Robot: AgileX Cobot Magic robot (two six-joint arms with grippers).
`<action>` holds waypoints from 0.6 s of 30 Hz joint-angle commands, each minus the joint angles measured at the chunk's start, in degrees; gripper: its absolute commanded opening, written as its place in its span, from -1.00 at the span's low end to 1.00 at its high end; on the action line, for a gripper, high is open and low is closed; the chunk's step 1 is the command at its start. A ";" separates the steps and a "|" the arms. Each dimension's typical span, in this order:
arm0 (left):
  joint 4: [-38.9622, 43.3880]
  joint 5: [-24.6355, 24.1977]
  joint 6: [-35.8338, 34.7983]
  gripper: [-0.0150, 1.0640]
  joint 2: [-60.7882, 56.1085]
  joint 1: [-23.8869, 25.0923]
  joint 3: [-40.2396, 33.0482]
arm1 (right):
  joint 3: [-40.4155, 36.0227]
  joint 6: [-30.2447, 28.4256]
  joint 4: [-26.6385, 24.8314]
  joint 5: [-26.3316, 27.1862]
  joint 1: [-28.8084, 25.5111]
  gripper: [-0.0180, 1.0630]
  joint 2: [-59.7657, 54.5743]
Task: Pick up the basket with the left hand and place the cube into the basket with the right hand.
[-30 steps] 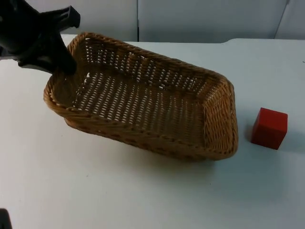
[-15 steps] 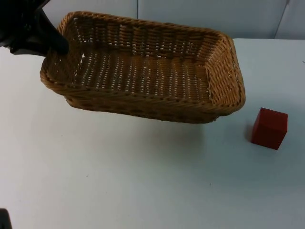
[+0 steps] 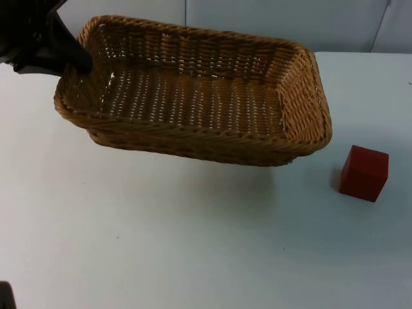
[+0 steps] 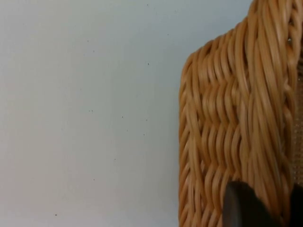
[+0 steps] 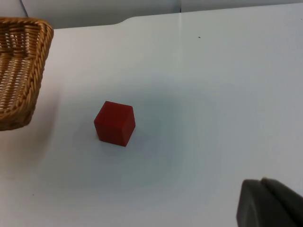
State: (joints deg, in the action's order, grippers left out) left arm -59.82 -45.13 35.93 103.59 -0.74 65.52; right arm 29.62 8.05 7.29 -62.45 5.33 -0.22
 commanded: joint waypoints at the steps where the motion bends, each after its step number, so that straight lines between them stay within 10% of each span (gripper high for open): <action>1: -2.52 -1.11 0.05 -0.98 -0.90 0.09 0.54 | -0.33 -0.50 -0.10 0.58 -0.17 -0.97 0.22; 18: -2.52 -0.82 0.05 -0.98 -0.90 0.09 0.54 | -0.33 -0.50 0.01 0.58 -2.27 -0.97 0.22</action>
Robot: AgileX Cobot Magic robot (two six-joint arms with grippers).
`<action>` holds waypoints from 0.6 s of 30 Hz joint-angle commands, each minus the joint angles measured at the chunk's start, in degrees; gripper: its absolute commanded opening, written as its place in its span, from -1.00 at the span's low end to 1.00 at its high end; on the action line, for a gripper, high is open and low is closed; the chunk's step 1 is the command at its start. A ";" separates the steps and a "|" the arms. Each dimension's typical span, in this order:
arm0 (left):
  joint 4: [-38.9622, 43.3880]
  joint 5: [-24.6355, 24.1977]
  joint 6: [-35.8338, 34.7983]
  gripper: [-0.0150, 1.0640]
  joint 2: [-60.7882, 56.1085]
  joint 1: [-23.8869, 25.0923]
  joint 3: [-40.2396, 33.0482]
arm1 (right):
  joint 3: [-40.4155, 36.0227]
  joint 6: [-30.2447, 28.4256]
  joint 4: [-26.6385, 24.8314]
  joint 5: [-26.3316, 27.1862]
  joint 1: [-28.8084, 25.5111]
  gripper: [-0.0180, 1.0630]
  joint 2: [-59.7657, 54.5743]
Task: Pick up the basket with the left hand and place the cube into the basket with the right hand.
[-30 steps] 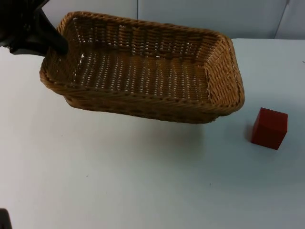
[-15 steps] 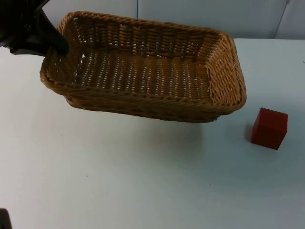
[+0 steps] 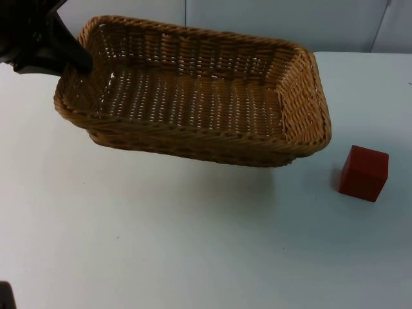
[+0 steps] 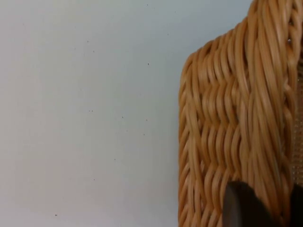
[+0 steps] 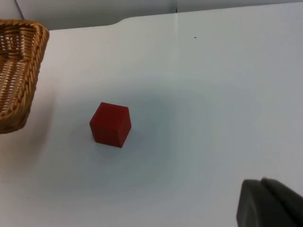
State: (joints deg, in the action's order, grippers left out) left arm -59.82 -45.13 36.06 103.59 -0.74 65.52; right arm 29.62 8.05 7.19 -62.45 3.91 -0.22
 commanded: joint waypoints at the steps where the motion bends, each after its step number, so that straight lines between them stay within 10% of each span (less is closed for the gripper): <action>1: -2.52 -0.82 -0.07 -0.98 -0.90 0.09 0.54 | -0.33 -0.50 0.11 0.58 -1.84 -0.97 0.22; 18: -2.52 -0.35 -0.07 -0.98 -0.90 0.09 0.54 | -0.33 -0.50 -0.02 0.58 -7.13 -0.97 0.22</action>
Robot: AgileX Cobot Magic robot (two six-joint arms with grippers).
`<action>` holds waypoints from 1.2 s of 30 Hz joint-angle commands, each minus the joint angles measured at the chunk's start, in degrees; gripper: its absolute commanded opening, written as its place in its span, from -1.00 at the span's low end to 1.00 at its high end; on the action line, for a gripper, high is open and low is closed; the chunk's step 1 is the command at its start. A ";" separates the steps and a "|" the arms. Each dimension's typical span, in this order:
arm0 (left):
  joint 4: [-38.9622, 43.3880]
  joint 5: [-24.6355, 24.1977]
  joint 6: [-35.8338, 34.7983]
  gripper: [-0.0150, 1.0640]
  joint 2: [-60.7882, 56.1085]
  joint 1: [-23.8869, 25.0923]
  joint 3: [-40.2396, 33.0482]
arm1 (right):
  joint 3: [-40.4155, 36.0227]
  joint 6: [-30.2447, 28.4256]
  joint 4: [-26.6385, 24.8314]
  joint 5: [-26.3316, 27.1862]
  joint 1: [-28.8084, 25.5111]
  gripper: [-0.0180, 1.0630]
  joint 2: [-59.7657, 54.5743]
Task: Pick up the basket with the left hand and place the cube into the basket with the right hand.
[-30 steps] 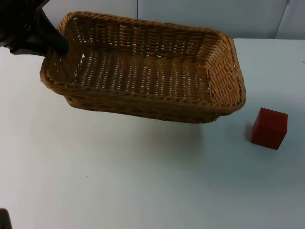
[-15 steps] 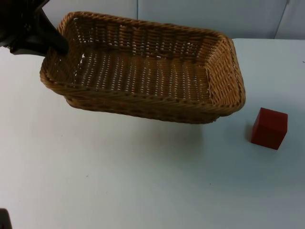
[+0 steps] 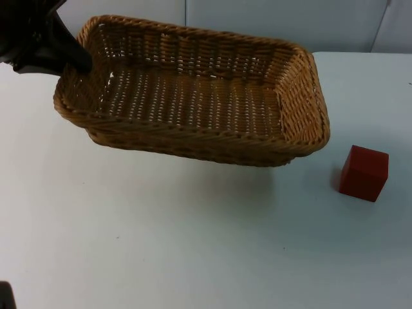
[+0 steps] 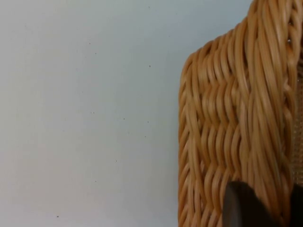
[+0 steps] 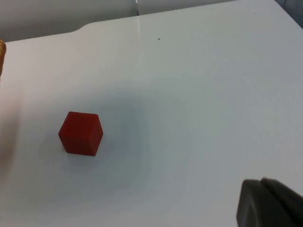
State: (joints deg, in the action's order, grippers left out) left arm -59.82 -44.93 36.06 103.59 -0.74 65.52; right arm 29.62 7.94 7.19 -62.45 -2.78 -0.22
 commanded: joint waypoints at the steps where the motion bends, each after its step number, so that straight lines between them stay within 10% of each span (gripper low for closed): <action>1: -2.52 -0.55 -0.07 -0.98 -0.90 0.09 0.54 | -0.33 -0.38 -0.02 0.58 -0.44 -0.97 0.22; 10: -2.52 -0.55 -0.07 -0.98 -0.90 0.09 0.54 | 0.67 -0.38 0.02 2.19 -0.42 -0.97 0.22; 20: -2.52 -0.41 -0.07 -0.98 -0.90 0.09 0.54 | 1.36 -0.70 -9.34 19.26 -0.42 -0.97 -3.37; 36: -2.52 -0.41 -0.07 -0.98 -0.90 0.09 0.54 | 14.68 -12.95 -17.57 21.76 -0.42 -0.95 -51.57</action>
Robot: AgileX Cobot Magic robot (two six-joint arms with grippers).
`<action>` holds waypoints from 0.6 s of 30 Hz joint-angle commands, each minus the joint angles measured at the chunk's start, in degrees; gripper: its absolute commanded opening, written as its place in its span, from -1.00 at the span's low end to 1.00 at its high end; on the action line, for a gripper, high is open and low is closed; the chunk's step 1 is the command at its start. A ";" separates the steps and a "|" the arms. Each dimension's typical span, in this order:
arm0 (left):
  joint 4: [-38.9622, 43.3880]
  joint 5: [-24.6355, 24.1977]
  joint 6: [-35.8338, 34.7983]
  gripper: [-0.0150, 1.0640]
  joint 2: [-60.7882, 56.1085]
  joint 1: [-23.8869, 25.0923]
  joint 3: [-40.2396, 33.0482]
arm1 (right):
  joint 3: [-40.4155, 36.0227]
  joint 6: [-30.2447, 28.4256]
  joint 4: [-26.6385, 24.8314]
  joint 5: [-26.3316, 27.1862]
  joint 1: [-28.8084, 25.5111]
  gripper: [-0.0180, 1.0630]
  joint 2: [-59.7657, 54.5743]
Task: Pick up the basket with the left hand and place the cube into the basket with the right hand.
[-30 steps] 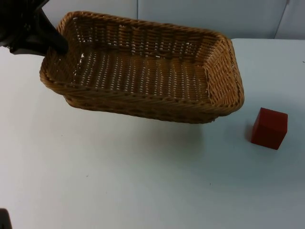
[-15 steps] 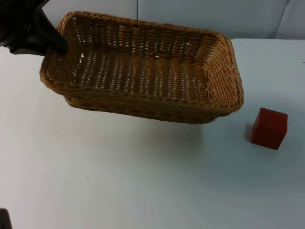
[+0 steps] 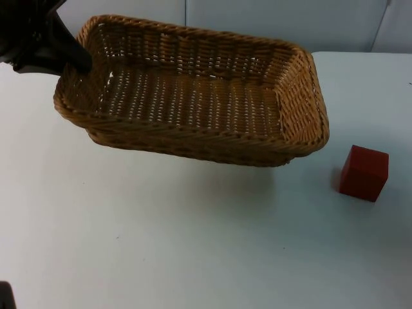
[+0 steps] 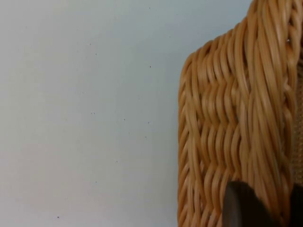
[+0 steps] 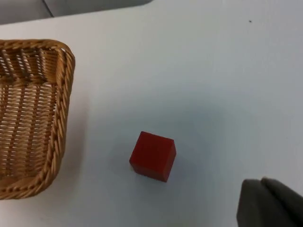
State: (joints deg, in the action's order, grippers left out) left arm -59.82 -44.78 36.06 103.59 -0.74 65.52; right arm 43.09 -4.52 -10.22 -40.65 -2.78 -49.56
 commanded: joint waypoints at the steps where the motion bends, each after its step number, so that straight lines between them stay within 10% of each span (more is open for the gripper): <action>1: -2.52 -0.56 -0.07 -0.98 -0.90 0.09 0.54 | 2.92 -1.29 -0.15 -0.57 -0.42 -0.91 -5.26; 8: -2.52 -0.56 -0.07 -0.98 -0.90 0.09 0.54 | 12.91 -3.42 -0.81 -6.94 0.04 -0.14 -21.38; 11: -2.52 -0.56 -0.07 -0.98 -0.90 0.09 0.54 | 14.57 -3.42 -2.28 -5.79 1.97 0.94 -27.83; 18: -2.52 -0.56 -0.07 -0.98 -0.90 0.09 0.54 | 14.57 -2.76 -3.74 -1.48 3.61 0.97 -33.89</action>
State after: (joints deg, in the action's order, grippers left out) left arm -59.82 -44.78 36.06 103.59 -0.74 65.52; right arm 57.03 -7.24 -13.59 -43.24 0.59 -83.04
